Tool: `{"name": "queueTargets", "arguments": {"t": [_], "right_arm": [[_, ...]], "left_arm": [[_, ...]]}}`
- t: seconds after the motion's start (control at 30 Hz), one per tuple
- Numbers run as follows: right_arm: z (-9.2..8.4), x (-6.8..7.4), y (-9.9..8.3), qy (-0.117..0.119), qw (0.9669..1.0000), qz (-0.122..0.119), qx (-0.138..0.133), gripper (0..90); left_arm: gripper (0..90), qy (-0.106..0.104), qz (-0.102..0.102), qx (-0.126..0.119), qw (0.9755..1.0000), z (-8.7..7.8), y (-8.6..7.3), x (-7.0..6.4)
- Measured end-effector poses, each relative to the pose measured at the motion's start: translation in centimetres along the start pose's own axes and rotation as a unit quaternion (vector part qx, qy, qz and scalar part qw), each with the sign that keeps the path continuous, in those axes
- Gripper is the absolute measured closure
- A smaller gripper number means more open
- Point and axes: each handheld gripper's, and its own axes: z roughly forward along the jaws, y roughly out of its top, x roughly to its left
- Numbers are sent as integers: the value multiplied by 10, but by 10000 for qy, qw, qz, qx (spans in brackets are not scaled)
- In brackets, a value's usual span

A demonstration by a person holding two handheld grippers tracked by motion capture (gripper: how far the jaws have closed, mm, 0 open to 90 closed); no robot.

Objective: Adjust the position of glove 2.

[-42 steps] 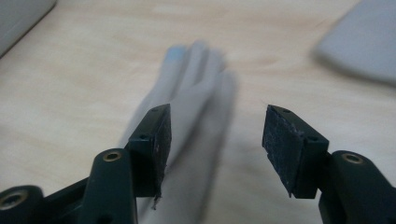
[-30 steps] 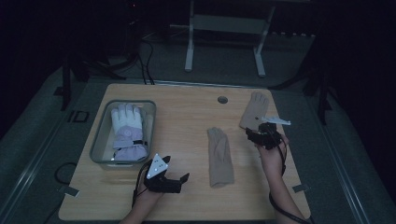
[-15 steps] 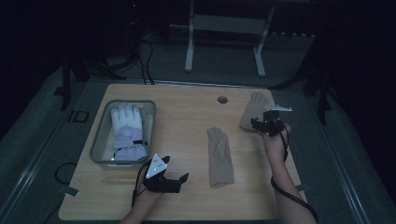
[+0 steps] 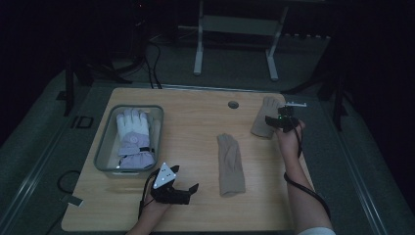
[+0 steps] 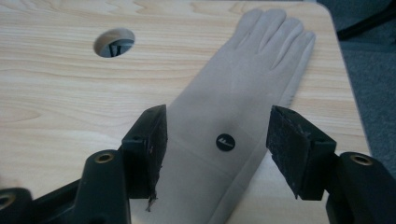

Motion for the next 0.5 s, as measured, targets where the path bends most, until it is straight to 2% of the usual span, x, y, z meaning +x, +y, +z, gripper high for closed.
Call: {"name": "queueTargets", "arguments": {"t": [0.07,0.1,0.23,0.37,0.43,0.5], "right_arm": [[14,-2,2,-61,9999,47,155,378],[14,-2,2,-61,9999,47,155,378],[32,-4,6,-90,9993,117,354,362],[45,-7,10,-175,9984,290,461,364],[51,-8,12,-112,9977,372,561,363],[57,-8,14,-151,9974,371,593,358]], "left_arm": [[29,-13,-2,-7,10000,0,0,0],[29,-15,-7,4,10000,0,0,0],[28,-30,-18,4,10000,-1,-1,0],[28,-56,-40,17,10000,-2,-1,1],[28,-64,-53,19,10000,-2,-1,0],[28,-73,-66,20,9999,-2,-1,0]]}}
